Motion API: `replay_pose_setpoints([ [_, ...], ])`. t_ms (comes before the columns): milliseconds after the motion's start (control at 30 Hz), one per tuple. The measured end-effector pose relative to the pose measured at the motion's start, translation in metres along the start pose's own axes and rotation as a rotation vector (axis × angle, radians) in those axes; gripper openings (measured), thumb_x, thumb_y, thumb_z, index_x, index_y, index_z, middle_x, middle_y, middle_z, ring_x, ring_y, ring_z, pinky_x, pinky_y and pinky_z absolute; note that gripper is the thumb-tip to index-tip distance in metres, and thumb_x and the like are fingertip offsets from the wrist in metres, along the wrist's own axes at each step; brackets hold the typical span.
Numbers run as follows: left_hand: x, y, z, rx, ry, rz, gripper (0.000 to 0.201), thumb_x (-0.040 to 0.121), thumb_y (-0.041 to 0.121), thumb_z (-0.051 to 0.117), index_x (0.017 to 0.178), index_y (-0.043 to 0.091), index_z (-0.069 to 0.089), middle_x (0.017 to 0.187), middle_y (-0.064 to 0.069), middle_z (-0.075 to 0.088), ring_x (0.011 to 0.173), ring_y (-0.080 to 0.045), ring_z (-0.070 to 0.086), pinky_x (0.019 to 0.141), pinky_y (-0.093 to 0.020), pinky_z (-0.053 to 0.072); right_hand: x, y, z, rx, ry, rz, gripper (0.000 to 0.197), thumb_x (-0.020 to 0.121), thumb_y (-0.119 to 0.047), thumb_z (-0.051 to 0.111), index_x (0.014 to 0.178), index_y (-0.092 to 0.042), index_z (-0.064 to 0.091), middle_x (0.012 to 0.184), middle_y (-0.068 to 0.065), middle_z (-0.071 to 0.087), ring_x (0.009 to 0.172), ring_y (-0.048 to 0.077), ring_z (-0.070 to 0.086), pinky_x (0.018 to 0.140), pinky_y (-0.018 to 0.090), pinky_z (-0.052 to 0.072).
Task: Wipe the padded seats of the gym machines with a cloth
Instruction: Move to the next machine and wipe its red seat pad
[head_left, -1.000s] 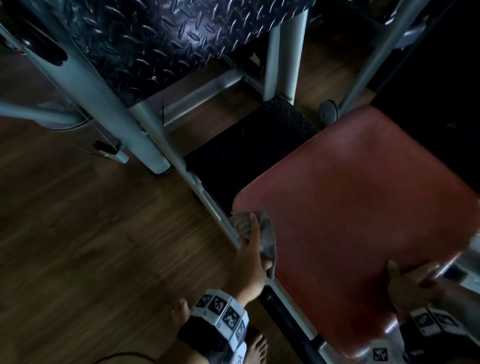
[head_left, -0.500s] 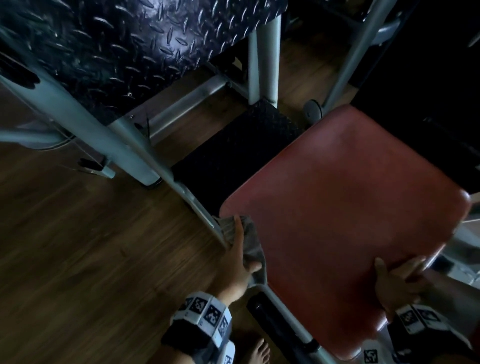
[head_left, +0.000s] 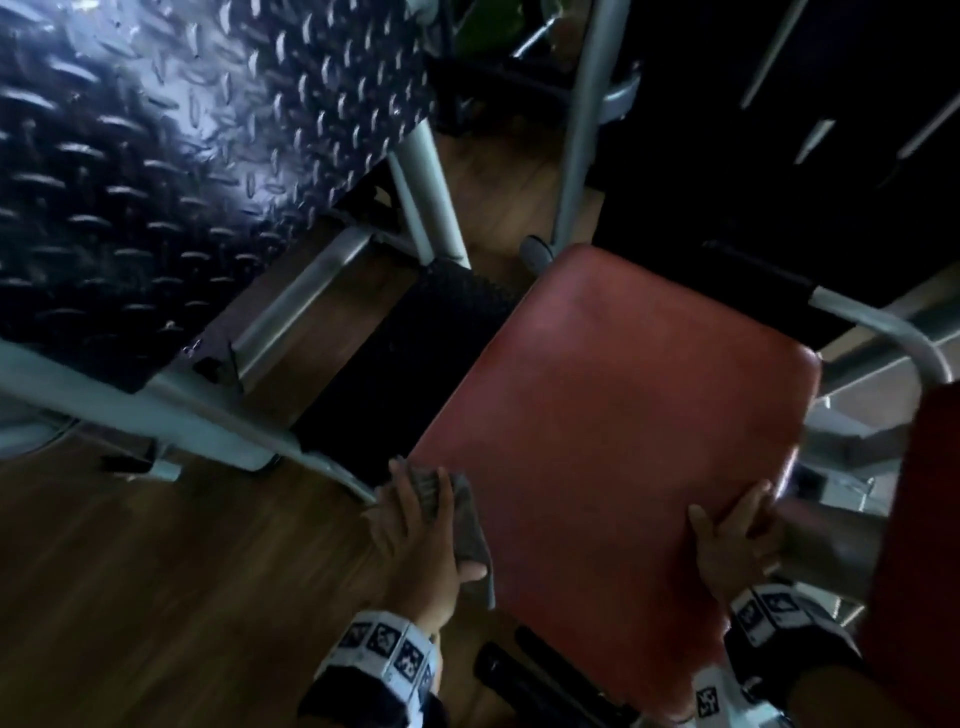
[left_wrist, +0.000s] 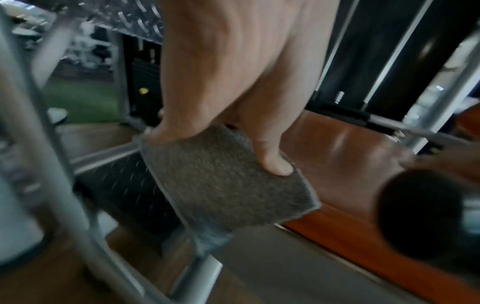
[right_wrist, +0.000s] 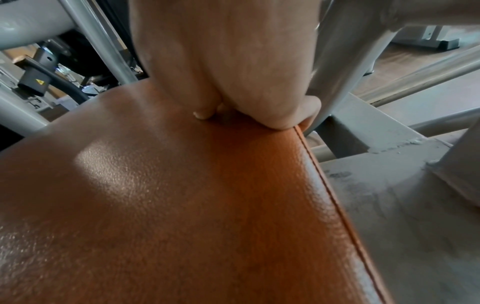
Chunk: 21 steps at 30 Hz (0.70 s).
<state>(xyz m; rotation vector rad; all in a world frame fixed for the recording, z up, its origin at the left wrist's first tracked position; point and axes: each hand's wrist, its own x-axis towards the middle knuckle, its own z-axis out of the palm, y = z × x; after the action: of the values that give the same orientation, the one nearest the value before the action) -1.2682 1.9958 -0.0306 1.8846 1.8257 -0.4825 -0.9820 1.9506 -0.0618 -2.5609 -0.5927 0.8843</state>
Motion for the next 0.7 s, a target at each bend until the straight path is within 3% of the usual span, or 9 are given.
replay_pose_setpoints([
  [100, 0.028, -0.013, -0.009, 0.143, -0.044, 0.241, 0.122, 0.063, 0.087, 0.028, 0.149, 0.017, -0.023, 0.150, -0.013, -0.040, 0.137, -0.035, -0.033, 0.118, -0.057, -0.001, 0.001, 0.002, -0.003, -0.001, 0.028, 0.012, 0.083, 0.091, -0.056, 0.048, 0.152, -0.036, -0.003, 0.159, 0.021, -0.001, 0.140, 0.052, 0.010, 0.112, 0.062, 0.011],
  [200, 0.055, -0.015, -0.017, 0.238, -0.051, 0.401, 0.133, 0.050, 0.098, 0.000, 0.150, 0.013, -0.020, 0.154, -0.007, -0.035, 0.142, -0.030, -0.026, 0.120, -0.051, 0.006, 0.002, 0.008, -0.005, -0.041, -0.038, 0.027, 0.083, 0.095, -0.046, 0.050, 0.151, -0.039, -0.010, 0.160, 0.015, -0.008, 0.143, 0.047, 0.006, 0.114, 0.060, 0.011],
  [333, 0.077, -0.008, -0.019, 0.256, -0.030, 0.500, 0.129, 0.058, 0.098, 0.007, 0.147, 0.011, -0.027, 0.151, -0.006, -0.039, 0.143, -0.031, -0.028, 0.119, -0.047, -0.006, -0.010, 0.016, -0.010, -0.180, -0.129, 0.029, 0.089, 0.093, -0.046, 0.054, 0.151, -0.035, -0.012, 0.159, 0.015, -0.015, 0.145, 0.042, 0.007, 0.113, 0.057, 0.019],
  [433, 0.085, 0.009, -0.018, 0.242, 0.031, 0.551, 0.126, 0.064, 0.097, 0.007, 0.150, 0.009, -0.021, 0.156, -0.013, -0.028, 0.144, -0.036, -0.020, 0.117, -0.050, -0.004, -0.023, 0.025, -0.012, -0.173, -0.143, -0.060, 0.087, 0.091, -0.037, 0.061, 0.154, -0.024, 0.003, 0.158, 0.022, -0.008, 0.145, 0.042, 0.011, 0.116, 0.049, 0.022],
  [500, 0.090, 0.023, -0.016, 0.231, 0.011, 0.548, 0.124, 0.061, 0.098, 0.000, 0.146, 0.012, -0.029, 0.153, -0.014, -0.034, 0.141, -0.037, -0.027, 0.117, -0.054, -0.008, -0.031, 0.032, -0.011, -0.150, -0.135, -0.106, 0.083, 0.090, -0.031, 0.063, 0.154, -0.016, 0.012, 0.157, 0.023, -0.005, 0.145, 0.039, 0.014, 0.118, 0.044, 0.022],
  [567, 0.092, 0.038, -0.014, 0.216, -0.032, 0.535, 0.126, 0.058, 0.097, -0.003, 0.142, 0.009, -0.036, 0.147, -0.012, -0.046, 0.137, -0.037, -0.037, 0.115, -0.054, -0.014, -0.038, 0.038, -0.008, -0.130, -0.134, -0.115, 0.079, 0.091, -0.031, 0.063, 0.153, -0.015, 0.017, 0.158, 0.020, -0.006, 0.146, 0.036, 0.015, 0.117, 0.044, 0.025],
  [700, 0.086, 0.075, -0.008, 0.221, -0.032, 0.549, 0.125, 0.060, 0.095, 0.002, 0.142, 0.008, -0.034, 0.147, -0.011, -0.046, 0.137, -0.039, -0.037, 0.114, -0.058, -0.014, -0.050, 0.044, -0.005, -0.069, -0.151, -0.106, 0.073, 0.093, -0.036, 0.058, 0.153, -0.019, 0.019, 0.160, 0.010, -0.004, 0.147, 0.032, 0.011, 0.118, 0.047, 0.022],
])
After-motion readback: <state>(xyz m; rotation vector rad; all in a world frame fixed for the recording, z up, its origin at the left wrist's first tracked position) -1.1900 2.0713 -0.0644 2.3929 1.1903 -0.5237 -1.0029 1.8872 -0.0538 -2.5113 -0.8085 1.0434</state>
